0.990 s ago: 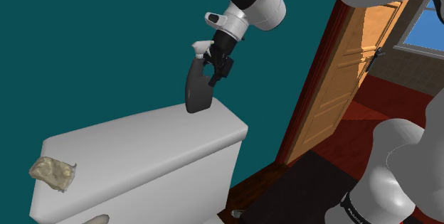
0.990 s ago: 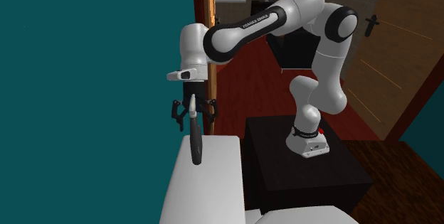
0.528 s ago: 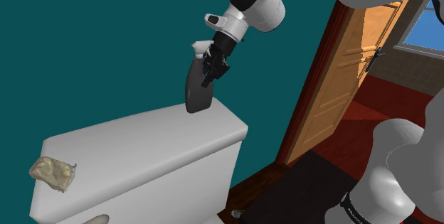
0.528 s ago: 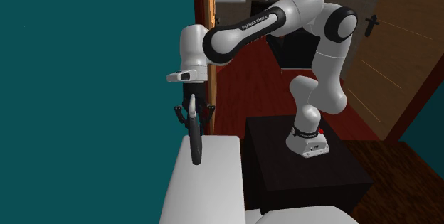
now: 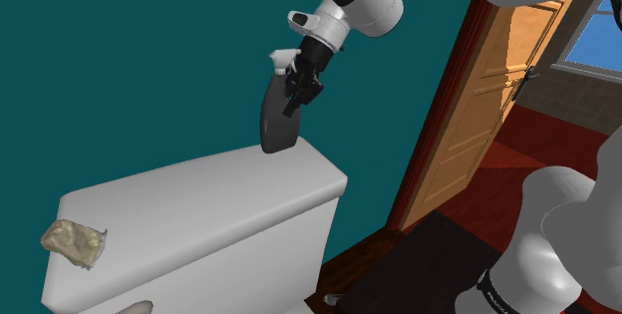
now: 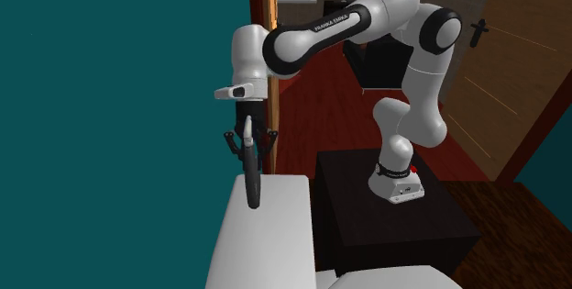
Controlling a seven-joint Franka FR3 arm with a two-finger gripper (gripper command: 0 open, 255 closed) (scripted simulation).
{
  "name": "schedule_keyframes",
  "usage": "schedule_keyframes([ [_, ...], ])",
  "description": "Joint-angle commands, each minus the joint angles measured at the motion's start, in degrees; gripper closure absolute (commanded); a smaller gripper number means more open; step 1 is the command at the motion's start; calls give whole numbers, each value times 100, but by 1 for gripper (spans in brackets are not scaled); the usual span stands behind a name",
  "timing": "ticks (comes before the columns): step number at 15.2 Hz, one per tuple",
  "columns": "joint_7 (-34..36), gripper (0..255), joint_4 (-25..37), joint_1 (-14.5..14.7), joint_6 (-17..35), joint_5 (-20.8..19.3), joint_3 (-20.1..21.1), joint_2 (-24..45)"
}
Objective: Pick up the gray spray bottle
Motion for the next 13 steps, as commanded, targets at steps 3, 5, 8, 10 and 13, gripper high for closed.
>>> schedule_keyframes([
  [3,154,255,255,-6,-241,-73,-2,-26],
  [5,230,255,382,-10,-366,-109,-3,-44],
  [8,341,255,582,-15,-556,-155,-7,-61],
  [10,412,255,723,-19,-686,-182,-10,-67],
  [13,452,255,806,-21,-761,-195,-13,-68],
])
